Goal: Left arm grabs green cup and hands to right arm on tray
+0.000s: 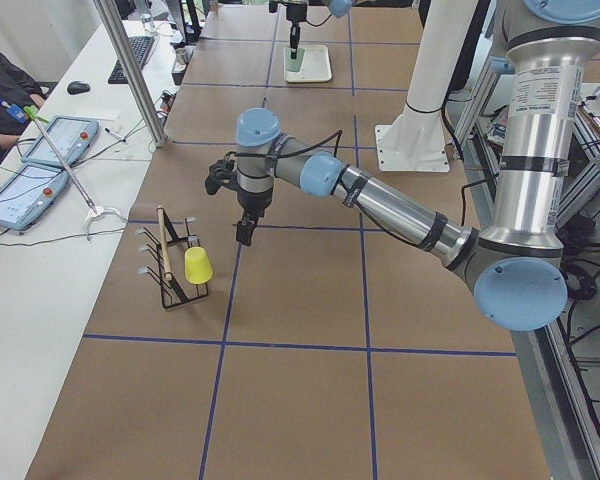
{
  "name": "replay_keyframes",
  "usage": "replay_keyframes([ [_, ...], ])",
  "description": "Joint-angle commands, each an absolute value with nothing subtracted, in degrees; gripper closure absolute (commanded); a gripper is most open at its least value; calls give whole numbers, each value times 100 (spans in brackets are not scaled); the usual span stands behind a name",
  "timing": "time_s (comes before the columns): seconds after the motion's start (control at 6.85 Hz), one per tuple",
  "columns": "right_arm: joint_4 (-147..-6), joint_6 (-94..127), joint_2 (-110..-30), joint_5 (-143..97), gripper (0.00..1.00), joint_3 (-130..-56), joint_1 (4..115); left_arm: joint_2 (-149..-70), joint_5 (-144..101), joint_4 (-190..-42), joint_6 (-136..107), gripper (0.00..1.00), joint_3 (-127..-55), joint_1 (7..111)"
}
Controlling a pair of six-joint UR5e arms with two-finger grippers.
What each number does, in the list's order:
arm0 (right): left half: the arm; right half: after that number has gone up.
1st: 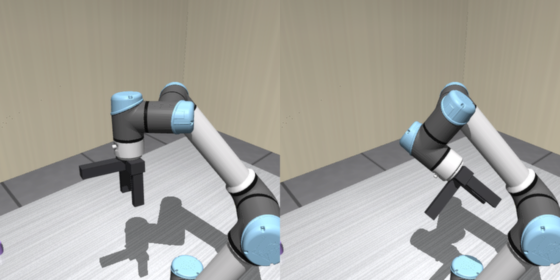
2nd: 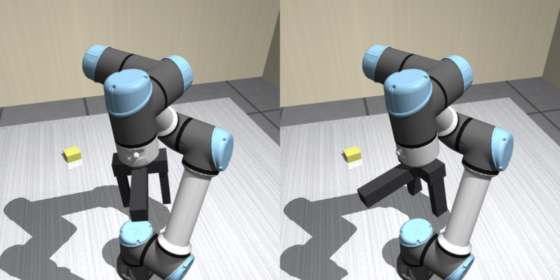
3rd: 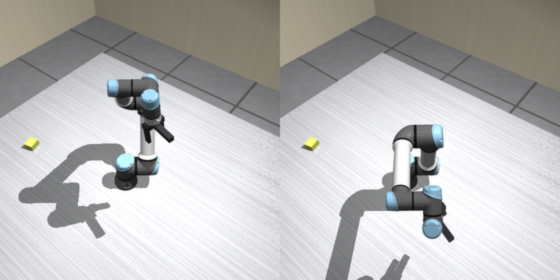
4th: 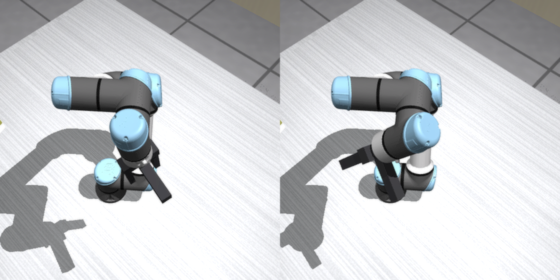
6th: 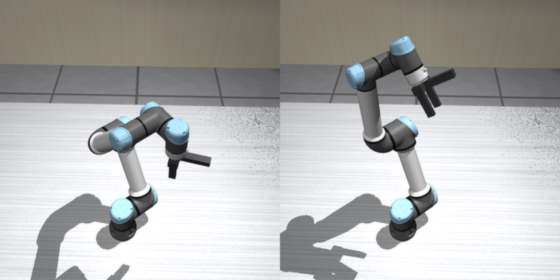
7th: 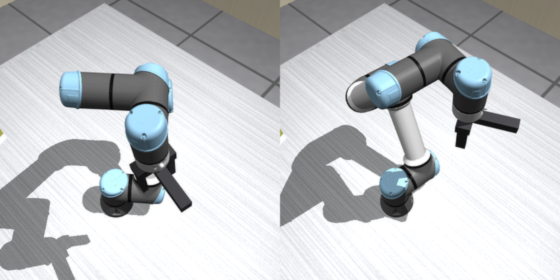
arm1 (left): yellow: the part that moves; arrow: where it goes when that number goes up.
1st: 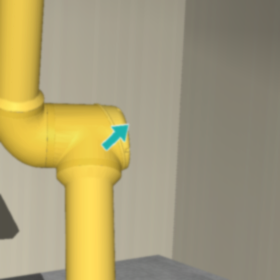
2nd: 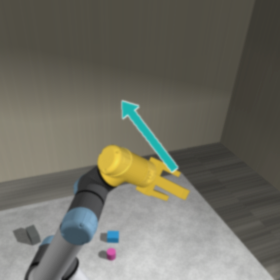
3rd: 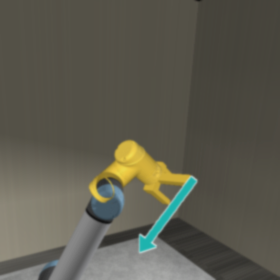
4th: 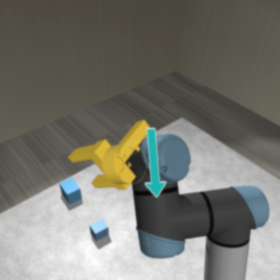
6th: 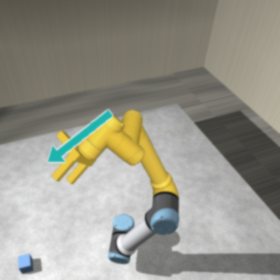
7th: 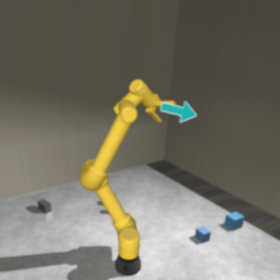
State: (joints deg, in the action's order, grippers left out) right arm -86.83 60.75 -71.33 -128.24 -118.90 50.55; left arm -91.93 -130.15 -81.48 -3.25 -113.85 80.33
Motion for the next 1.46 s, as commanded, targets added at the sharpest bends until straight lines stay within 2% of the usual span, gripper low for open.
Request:
replay_keyframes([
  [0.0,-9404,4236,-8019,-12937,100,-12330,5630,-8905,-13078,-7558,1010,0,-10814,8926],
  [0.29,-9360,2566,-8986,-13480,100,-12322,6578,-8396,-13252,-7987,1046,0,-10784,9105],
  [0.58,-9334,2303,-9718,-13282,99,-12218,6794,-8367,-13614,-7989,984,0,-10828,9105],
  [1.02,-9212,2695,-9502,-12675,99,-11621,6173,-8367,-13623,-7989,984,0,-10872,9105],
  [1.31,-8538,3426,-9369,-12367,98,-11269,5609,-8385,-13623,-7989,993,0,-10785,9105],
])
